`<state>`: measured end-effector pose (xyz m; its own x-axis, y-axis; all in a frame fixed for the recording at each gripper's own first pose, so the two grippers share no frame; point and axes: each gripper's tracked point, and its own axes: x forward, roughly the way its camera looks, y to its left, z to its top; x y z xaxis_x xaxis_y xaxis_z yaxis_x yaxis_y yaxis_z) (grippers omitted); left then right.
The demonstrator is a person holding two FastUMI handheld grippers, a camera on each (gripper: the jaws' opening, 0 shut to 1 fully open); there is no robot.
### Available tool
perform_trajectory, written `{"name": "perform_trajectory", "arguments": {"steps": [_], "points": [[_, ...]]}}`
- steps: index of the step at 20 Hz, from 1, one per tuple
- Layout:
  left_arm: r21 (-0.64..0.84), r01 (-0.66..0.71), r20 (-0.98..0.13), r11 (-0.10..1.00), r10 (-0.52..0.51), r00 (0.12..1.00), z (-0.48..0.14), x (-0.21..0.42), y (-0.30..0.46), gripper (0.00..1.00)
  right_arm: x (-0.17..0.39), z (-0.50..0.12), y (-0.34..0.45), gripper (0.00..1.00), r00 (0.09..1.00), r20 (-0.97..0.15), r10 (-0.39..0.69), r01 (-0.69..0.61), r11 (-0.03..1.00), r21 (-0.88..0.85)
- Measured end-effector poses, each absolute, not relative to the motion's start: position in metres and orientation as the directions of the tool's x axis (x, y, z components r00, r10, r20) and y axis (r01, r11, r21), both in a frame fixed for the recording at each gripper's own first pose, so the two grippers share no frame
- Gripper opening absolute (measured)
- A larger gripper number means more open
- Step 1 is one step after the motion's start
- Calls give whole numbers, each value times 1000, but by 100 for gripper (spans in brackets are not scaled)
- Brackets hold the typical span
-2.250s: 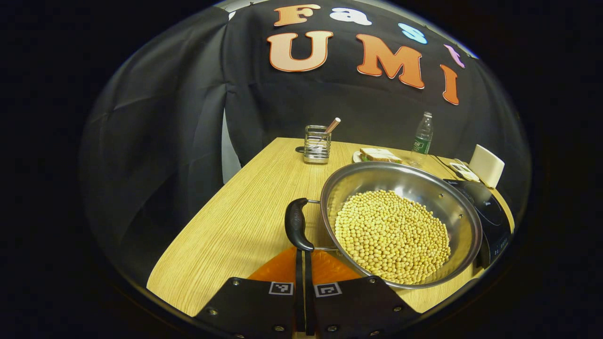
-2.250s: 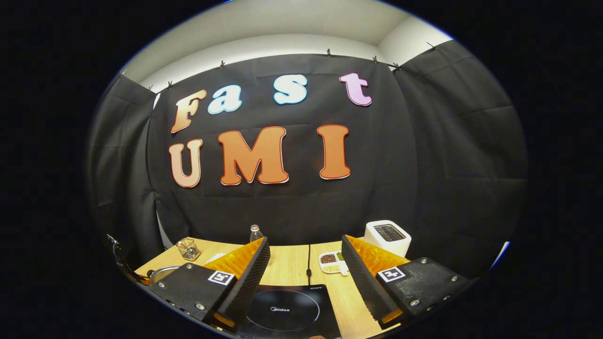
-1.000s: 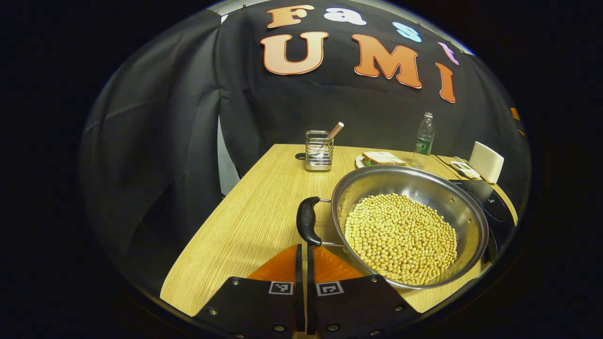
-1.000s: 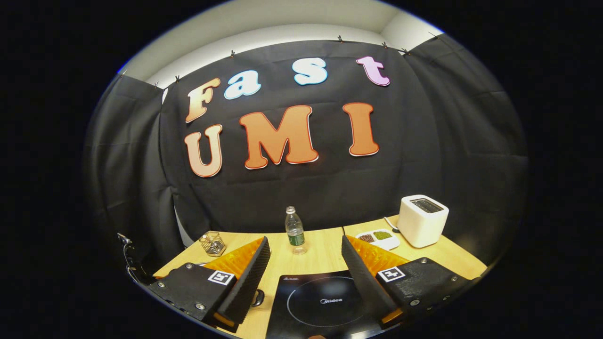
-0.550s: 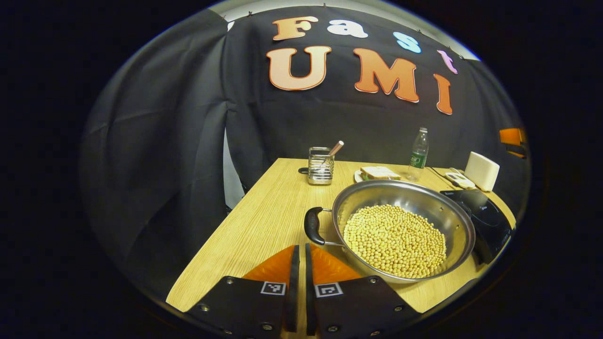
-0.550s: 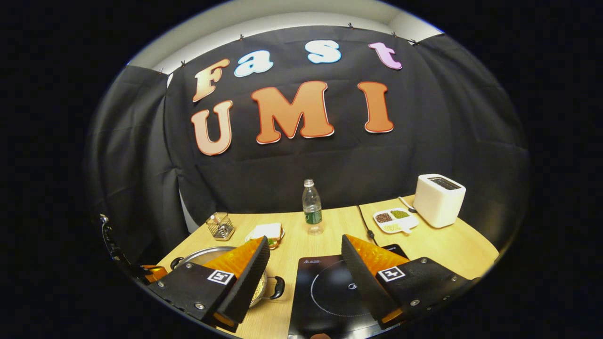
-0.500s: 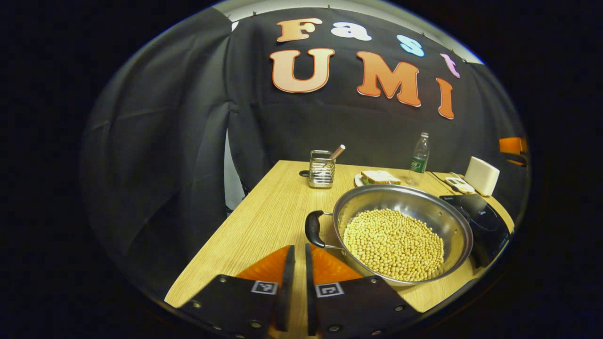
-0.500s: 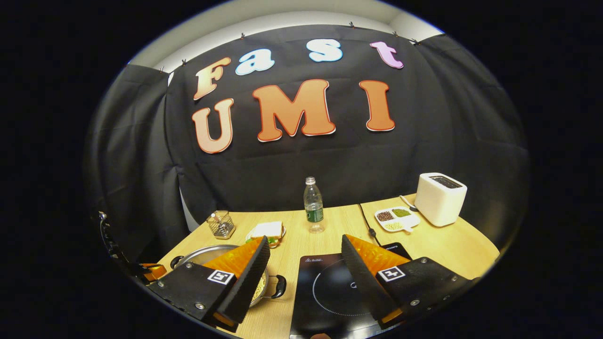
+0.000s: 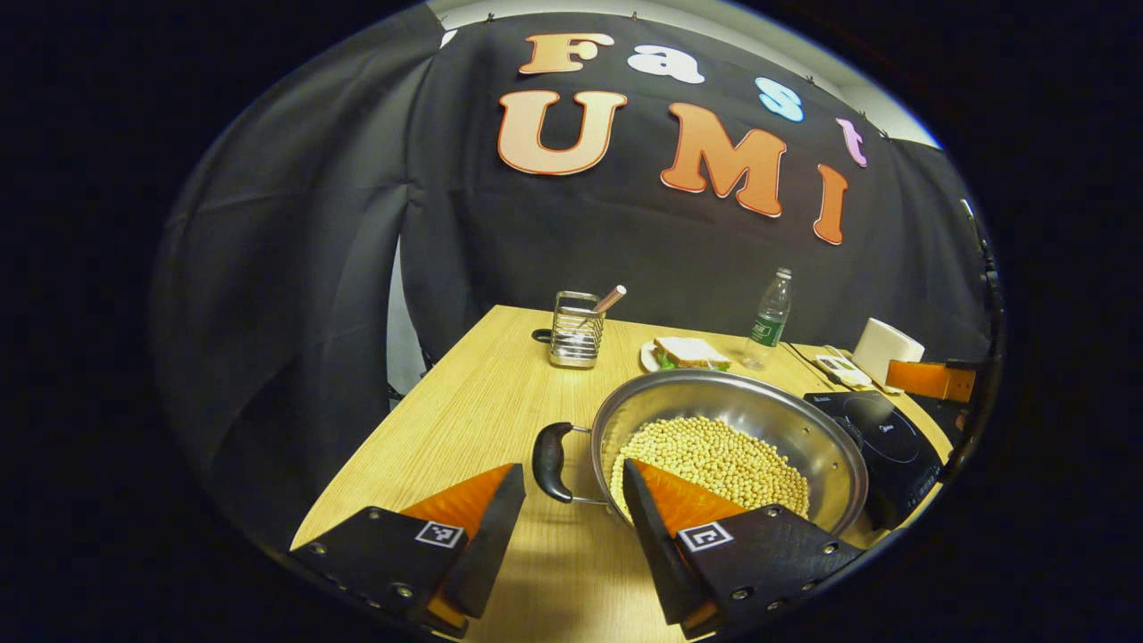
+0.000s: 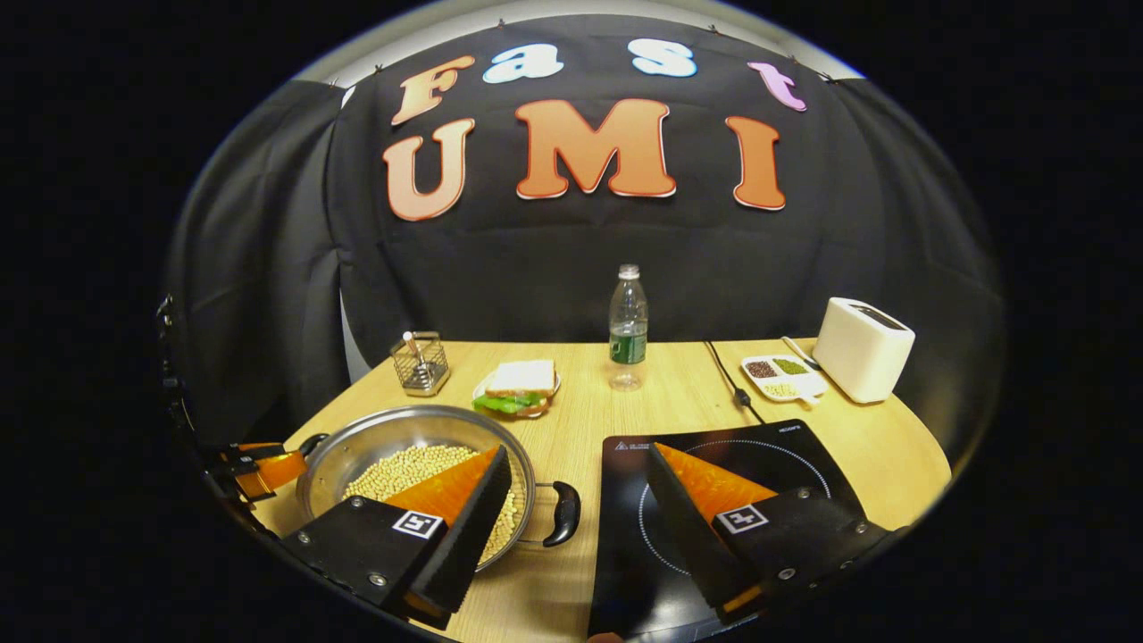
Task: First push the handle of the pot to place it horizontally, then grasp the pot with both hands and set it on the induction cooktop.
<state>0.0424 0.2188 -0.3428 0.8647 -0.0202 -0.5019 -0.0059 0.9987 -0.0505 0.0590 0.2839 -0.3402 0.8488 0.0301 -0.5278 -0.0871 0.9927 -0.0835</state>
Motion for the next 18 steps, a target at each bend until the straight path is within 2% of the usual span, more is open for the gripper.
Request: {"name": "perform_trajectory", "arguments": {"steps": [2,8,14,18], "points": [[-24,-17,-502,1000,2,865,-345,49,226,78,58,-359,287,96,828,-560,22,-89,992,-92],[27,-16,-526,999,28,850,-358,68,229,78,54,-403,297,96,772,-636,-1,-100,987,-123],[9,7,-545,1000,-1,839,-371,76,225,78,54,-421,303,96,736,-677,-7,-98,988,-118],[-18,4,-579,1000,-13,815,-385,74,225,80,56,-428,302,85,726,-688,-16,-93,988,-121]]}}
